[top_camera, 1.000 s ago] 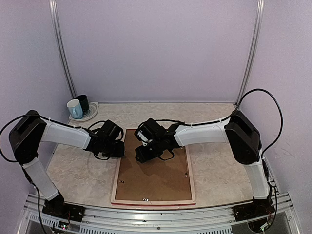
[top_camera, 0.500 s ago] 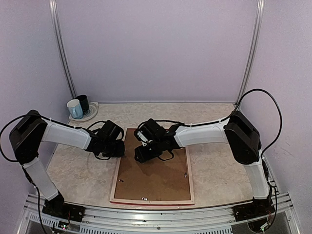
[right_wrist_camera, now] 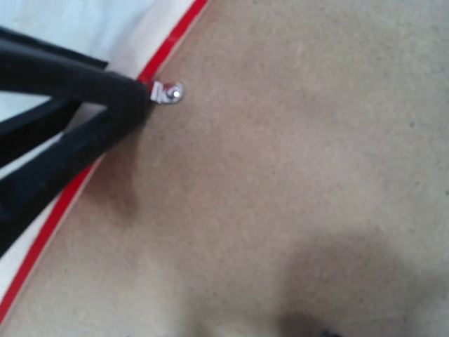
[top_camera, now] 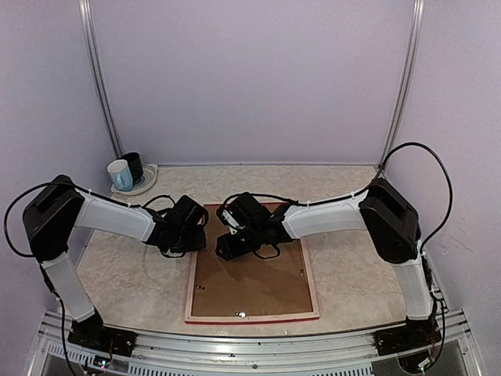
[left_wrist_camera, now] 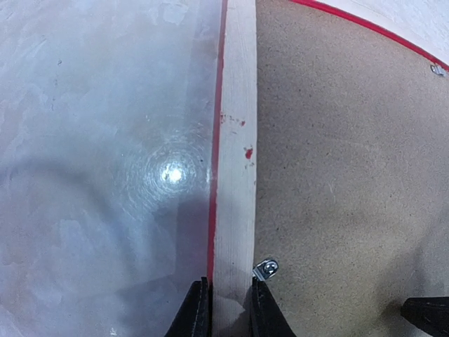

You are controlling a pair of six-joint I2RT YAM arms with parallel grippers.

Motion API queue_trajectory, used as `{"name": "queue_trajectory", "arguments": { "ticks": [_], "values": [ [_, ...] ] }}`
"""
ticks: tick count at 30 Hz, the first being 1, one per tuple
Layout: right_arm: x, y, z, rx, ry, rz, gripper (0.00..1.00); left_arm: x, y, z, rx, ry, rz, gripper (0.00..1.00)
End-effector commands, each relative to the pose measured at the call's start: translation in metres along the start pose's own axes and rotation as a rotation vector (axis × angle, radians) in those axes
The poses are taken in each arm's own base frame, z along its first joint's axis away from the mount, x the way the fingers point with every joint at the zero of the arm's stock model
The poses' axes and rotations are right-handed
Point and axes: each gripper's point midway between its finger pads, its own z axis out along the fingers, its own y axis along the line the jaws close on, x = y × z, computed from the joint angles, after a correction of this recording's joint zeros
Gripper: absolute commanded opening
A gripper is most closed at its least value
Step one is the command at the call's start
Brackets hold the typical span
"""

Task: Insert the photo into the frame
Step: Press the fastener onto the backboard.

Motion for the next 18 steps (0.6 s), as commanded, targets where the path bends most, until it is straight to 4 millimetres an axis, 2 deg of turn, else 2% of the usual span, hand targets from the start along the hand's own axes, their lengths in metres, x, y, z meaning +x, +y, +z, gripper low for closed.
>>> {"name": "queue_trajectory", "arguments": {
  "ticks": [1, 4, 7, 10, 15, 18],
  "values": [
    [0.052, -0.006, 0.009, 0.005, 0.155, 0.029, 0.56, 0.013, 0.015, 0.013, -0.072, 0.020, -0.116, 0.14],
    [0.052, -0.006, 0.006, 0.007, 0.154, 0.029, 0.56, 0.006, 0.011, 0.009, -0.050, -0.002, -0.121, 0.23],
    [0.046, -0.005, 0.001, 0.020, 0.144, 0.021, 0.56, -0.011, -0.003, -0.003, 0.009, -0.034, -0.104, 0.36],
    [0.031, -0.004, -0.009, 0.033, 0.119, 0.006, 0.57, -0.031, -0.019, -0.019, 0.071, -0.061, -0.068, 0.43],
    [-0.001, -0.003, -0.040, -0.001, 0.058, 0.001, 0.66, -0.051, -0.041, -0.052, 0.161, -0.077, -0.040, 0.49],
    [-0.016, -0.007, -0.066, -0.008, 0.015, -0.011, 0.72, -0.047, -0.048, -0.073, 0.198, -0.075, -0.011, 0.55]
  ]
}}
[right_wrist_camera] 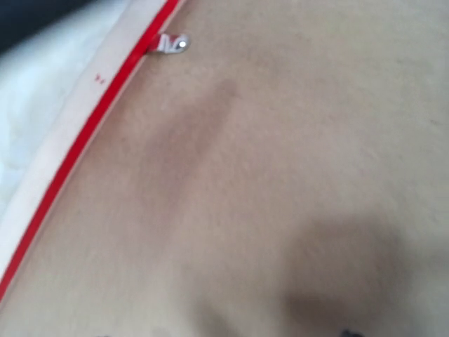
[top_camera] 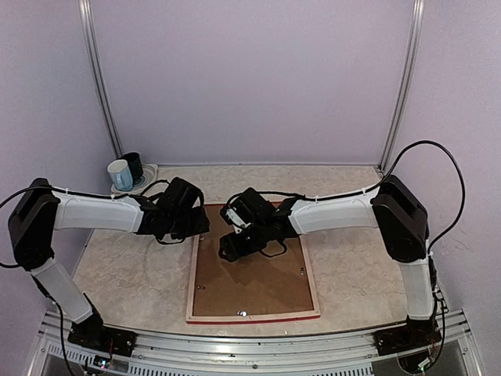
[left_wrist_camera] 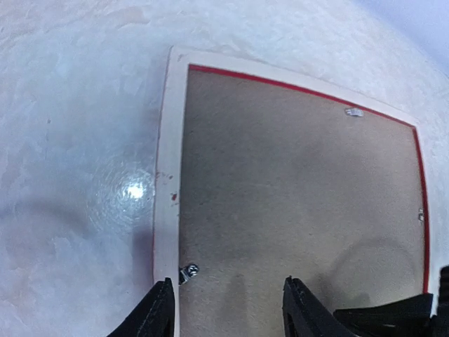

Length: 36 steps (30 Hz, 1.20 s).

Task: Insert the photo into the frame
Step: Press the fastener onto the backboard.

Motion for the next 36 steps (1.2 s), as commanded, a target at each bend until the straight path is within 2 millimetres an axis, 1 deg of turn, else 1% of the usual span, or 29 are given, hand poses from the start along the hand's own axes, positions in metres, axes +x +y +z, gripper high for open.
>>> {"name": "queue_trajectory", "arguments": {
  "ticks": [1, 2, 4, 5, 8, 9, 11, 14, 15, 17, 20, 23, 26, 28, 31, 34, 36],
  "values": [
    [-0.021, -0.006, -0.055, -0.011, -0.049, -0.014, 0.75, -0.004, -0.021, -0.036, 0.085, 0.005, 0.058, 0.58],
    [-0.022, -0.009, -0.064, -0.005, -0.061, -0.017, 0.80, 0.001, -0.021, -0.043, 0.097, 0.010, 0.069, 0.60],
    [-0.025, -0.017, -0.083, 0.017, -0.093, -0.026, 0.93, 0.018, -0.013, -0.051, 0.095, 0.037, 0.096, 0.66],
    [-0.024, -0.022, -0.091, 0.033, -0.105, -0.027, 0.98, 0.024, -0.011, -0.060, 0.106, 0.042, 0.102, 0.71],
    [-0.020, -0.043, -0.113, 0.074, -0.134, -0.018, 0.99, 0.050, -0.003, -0.074, 0.120, 0.077, 0.128, 0.81],
    [-0.019, -0.052, -0.119, 0.091, -0.146, -0.008, 0.99, 0.056, 0.000, -0.081, 0.128, 0.083, 0.130, 0.84],
    [-0.017, -0.072, -0.133, 0.127, -0.173, 0.020, 0.99, 0.071, 0.008, -0.088, 0.130, 0.111, 0.136, 0.88],
    [-0.005, -0.108, -0.142, 0.202, -0.189, 0.075, 0.99, 0.088, 0.016, -0.099, 0.140, 0.137, 0.133, 0.92],
    [0.004, -0.121, -0.141, 0.227, -0.181, 0.094, 0.99, 0.095, 0.019, -0.101, 0.140, 0.149, 0.132, 0.93],
    [0.013, -0.137, -0.139, 0.233, -0.183, 0.127, 0.98, 0.107, 0.020, -0.106, 0.156, 0.167, 0.128, 0.95],
    [0.026, -0.157, -0.132, 0.246, -0.183, 0.165, 0.91, 0.124, 0.024, -0.105, 0.147, 0.196, 0.131, 0.96],
    [0.035, -0.164, -0.125, 0.251, -0.184, 0.164, 0.86, 0.138, 0.030, -0.101, 0.115, 0.223, 0.143, 0.96],
    [0.044, -0.171, -0.119, 0.260, -0.171, 0.169, 0.82, 0.147, 0.037, -0.096, 0.081, 0.240, 0.154, 0.96],
    [0.049, -0.176, -0.115, 0.266, -0.162, 0.168, 0.78, 0.151, 0.040, -0.093, 0.069, 0.246, 0.154, 0.96],
    [0.054, -0.172, -0.107, 0.232, -0.150, 0.155, 0.70, 0.156, 0.046, -0.089, 0.044, 0.252, 0.152, 0.96],
    [0.061, -0.176, -0.102, 0.239, -0.138, 0.141, 0.61, 0.161, 0.050, -0.084, 0.032, 0.263, 0.149, 0.97],
    [0.064, -0.179, -0.098, 0.245, -0.136, 0.140, 0.59, 0.163, 0.049, -0.082, 0.032, 0.267, 0.143, 0.97]
  ]
}}
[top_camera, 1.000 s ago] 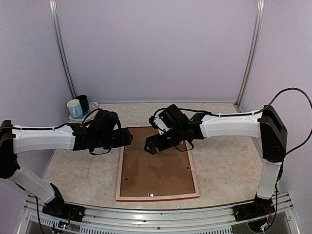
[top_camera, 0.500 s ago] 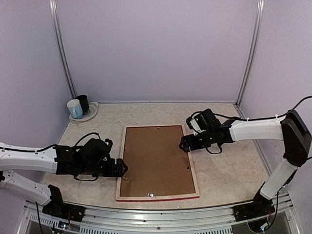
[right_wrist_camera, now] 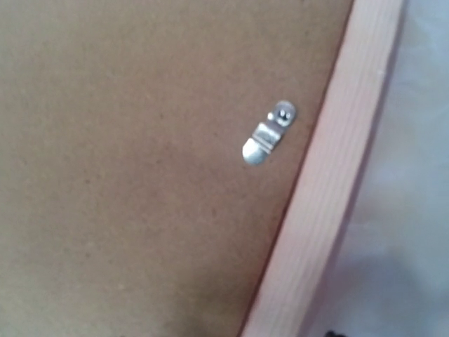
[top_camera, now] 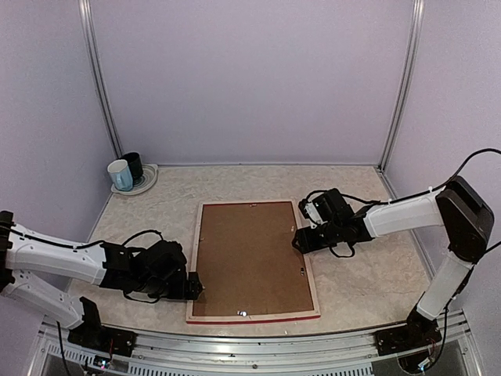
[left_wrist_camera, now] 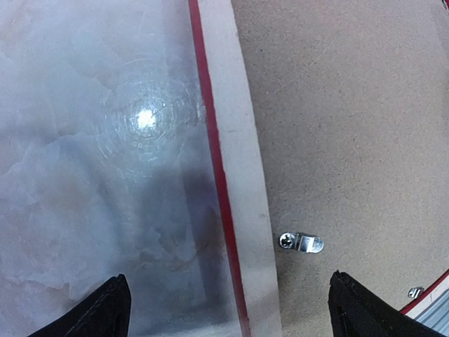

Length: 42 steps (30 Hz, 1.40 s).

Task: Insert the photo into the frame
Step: Press the fastener onto the backboard.

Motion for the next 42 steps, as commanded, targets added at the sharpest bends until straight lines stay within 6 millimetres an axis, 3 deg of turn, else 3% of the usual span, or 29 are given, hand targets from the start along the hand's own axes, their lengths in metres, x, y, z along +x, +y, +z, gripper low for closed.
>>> {"name": "queue_trajectory", "arguments": {
  "ticks": [1, 7, 11, 24, 35, 42],
  "values": [
    [0.009, -0.005, 0.011, -0.003, 0.002, -0.016, 0.56, 0.004, 0.004, 0.007, -0.018, -0.003, -0.022, 0.97],
    [0.015, -0.005, 0.015, -0.020, -0.005, -0.018, 0.37, 0.002, -0.006, 0.009, 0.005, 0.004, -0.033, 0.97],
    [0.020, -0.010, 0.017, -0.010, 0.001, -0.014, 0.30, 0.005, -0.009, 0.013, -0.010, 0.021, -0.024, 0.97],
    [0.023, -0.011, 0.020, -0.026, 0.010, -0.003, 0.29, 0.002, 0.001, 0.016, -0.119, 0.015, -0.014, 0.91],
    [0.024, -0.007, 0.019, -0.047, 0.015, -0.004, 0.29, -0.023, -0.005, 0.014, -0.143, -0.093, -0.073, 0.94],
    [0.024, -0.007, 0.019, -0.050, 0.014, -0.003, 0.29, -0.012, -0.007, 0.032, -0.181, -0.027, -0.031, 0.93]
  ]
}}
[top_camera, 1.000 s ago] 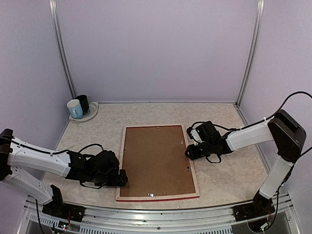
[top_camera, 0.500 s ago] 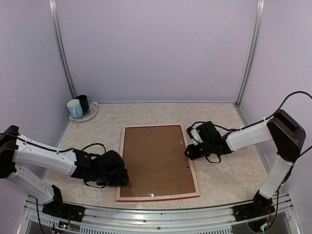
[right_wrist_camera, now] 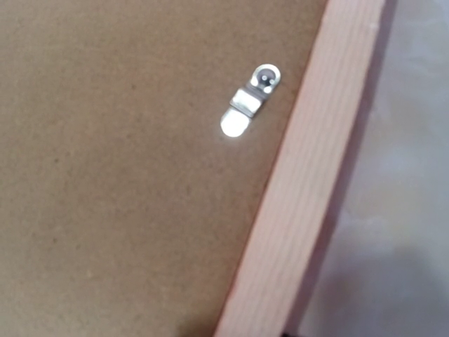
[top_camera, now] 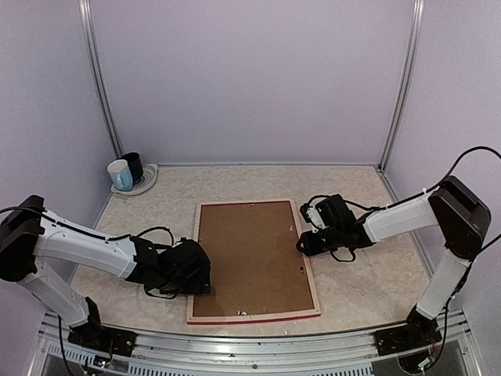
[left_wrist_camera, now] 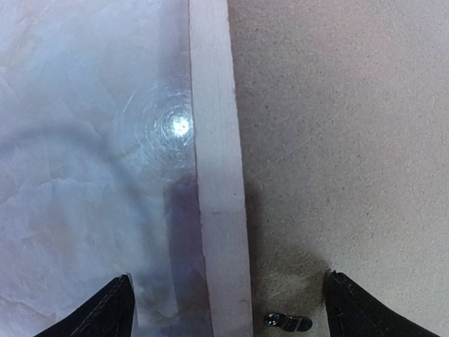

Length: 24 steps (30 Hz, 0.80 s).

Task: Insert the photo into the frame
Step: Press the fastener onto the backboard.

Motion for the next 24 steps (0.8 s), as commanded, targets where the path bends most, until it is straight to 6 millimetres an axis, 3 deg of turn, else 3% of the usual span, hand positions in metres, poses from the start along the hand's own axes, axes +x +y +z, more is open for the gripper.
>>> {"name": "queue_trajectory", "arguments": {
  "ticks": [1, 7, 15, 24],
  "values": [
    [0.010, -0.002, 0.004, -0.013, 0.024, -0.002, 0.29, 0.007, -0.001, 0.008, -0.028, 0.024, 0.020, 0.92],
    [0.010, -0.001, 0.005, -0.017, 0.026, -0.002, 0.29, 0.011, 0.007, 0.006, -0.033, 0.031, -0.002, 0.83],
    [0.013, -0.003, 0.008, -0.014, 0.039, 0.003, 0.29, 0.015, 0.001, -0.008, 0.039, 0.047, -0.021, 0.74],
    [0.014, -0.005, 0.009, -0.011, 0.043, 0.006, 0.29, 0.031, 0.014, 0.001, 0.025, 0.081, -0.018, 0.66]
  ]
}}
